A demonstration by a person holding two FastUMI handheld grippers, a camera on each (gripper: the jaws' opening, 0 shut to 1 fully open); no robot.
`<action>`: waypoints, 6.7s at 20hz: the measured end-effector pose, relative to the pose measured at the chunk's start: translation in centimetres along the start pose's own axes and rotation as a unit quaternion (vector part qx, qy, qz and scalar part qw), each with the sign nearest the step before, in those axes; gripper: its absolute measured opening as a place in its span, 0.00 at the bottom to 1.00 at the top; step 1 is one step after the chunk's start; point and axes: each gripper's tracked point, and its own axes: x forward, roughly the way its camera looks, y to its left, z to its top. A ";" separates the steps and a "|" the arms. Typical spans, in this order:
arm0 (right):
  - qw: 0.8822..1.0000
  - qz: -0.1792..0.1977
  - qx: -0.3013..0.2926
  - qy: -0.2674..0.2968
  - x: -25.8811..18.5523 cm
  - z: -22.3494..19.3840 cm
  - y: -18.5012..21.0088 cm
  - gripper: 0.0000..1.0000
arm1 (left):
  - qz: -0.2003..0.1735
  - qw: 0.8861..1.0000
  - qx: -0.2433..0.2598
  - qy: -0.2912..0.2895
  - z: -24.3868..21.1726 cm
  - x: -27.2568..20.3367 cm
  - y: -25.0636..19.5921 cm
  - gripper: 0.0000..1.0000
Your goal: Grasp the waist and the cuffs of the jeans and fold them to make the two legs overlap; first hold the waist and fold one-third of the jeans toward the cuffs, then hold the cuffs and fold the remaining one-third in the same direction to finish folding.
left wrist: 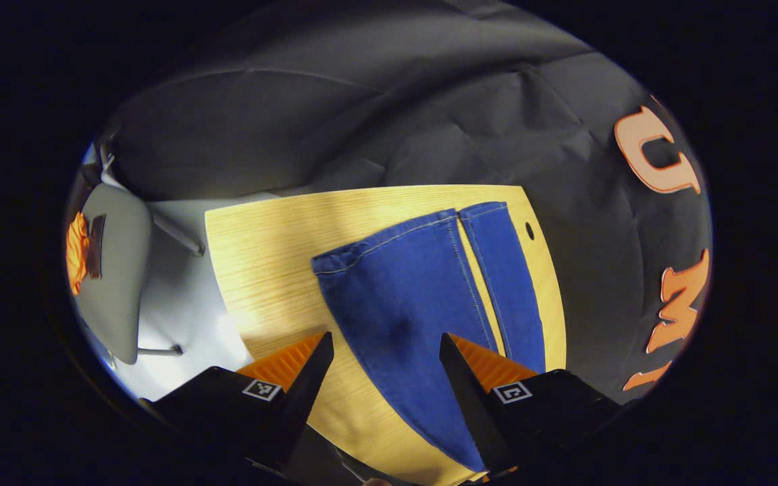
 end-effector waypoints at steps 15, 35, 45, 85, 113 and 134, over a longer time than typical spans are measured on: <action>0.984 0.061 0.165 0.010 4.1 2.0 -1.9 0.93 | -0.104 0.994 -0.014 0.003 2.7 3.8 -3.9 0.86; 0.971 0.032 0.236 0.008 5.5 2.4 -1.7 0.08 | -0.112 0.994 -0.014 -0.003 4.3 5.7 -5.2 0.00; 0.974 -0.001 0.227 0.002 2.7 4.1 1.1 0.08 | -0.078 0.995 0.033 0.057 5.1 5.2 -8.0 0.00; 0.991 0.020 0.134 -0.003 9.7 17.8 11.1 0.86 | -0.134 0.924 0.346 -0.097 8.1 10.5 -36.9 0.96; 0.988 0.033 0.094 -0.119 9.5 19.7 6.9 0.20 | -0.221 0.886 0.400 -0.075 -2.6 1.6 -39.2 0.96; 0.939 0.227 -0.189 -0.178 0.7 22.6 12.6 0.19 | -0.218 0.906 0.354 -0.077 1.5 0.5 -34.1 0.96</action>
